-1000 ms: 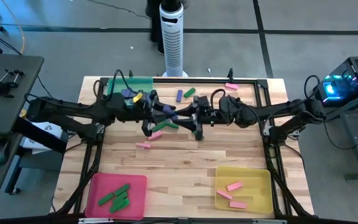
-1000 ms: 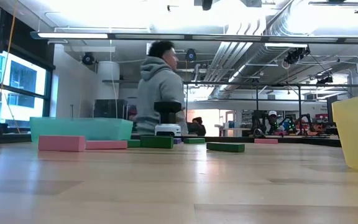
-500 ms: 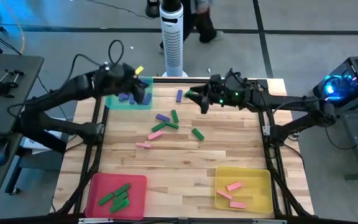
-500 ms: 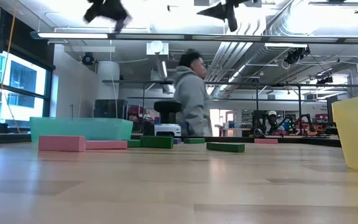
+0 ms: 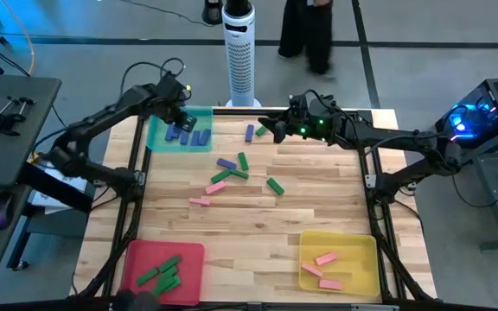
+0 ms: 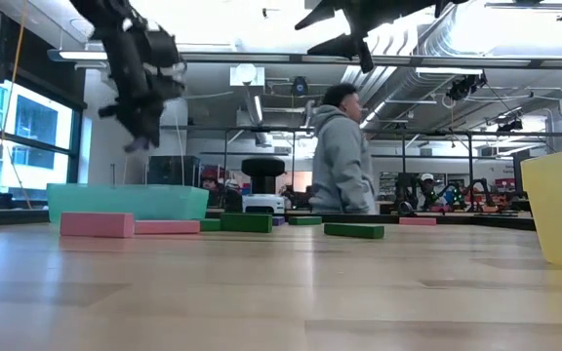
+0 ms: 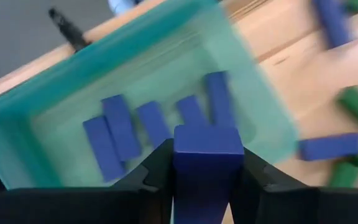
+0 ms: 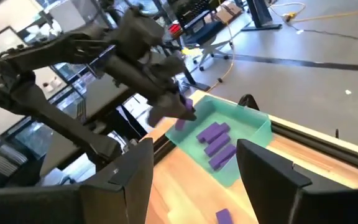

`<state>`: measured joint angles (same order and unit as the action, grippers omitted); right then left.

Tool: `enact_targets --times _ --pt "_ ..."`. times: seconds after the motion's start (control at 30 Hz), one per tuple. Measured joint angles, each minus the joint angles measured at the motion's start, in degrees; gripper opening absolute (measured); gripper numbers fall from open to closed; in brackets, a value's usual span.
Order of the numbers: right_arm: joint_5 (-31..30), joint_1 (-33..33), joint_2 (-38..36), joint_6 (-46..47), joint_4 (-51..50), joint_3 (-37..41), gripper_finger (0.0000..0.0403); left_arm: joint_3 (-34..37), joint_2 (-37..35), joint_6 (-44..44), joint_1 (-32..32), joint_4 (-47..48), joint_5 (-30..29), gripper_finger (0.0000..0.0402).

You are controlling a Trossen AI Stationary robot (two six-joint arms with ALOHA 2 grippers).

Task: Sort blocks
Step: Put the blue block into the blue bin, then put the green block into the red bin

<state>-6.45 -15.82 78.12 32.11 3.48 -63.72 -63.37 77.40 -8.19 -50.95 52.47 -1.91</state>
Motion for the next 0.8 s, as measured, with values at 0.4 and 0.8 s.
enact_targets --times 0.4,0.8 --pt "-4.51 1.22 0.46 3.03 -5.00 0.00 0.0204 0.00 9.15 7.01 -5.84 -0.46 1.85 0.0224" --pt "9.70 3.86 11.67 -13.16 -16.51 -0.02 0.0204 -0.02 -4.41 7.70 -1.70 -10.03 18.83 0.0238"
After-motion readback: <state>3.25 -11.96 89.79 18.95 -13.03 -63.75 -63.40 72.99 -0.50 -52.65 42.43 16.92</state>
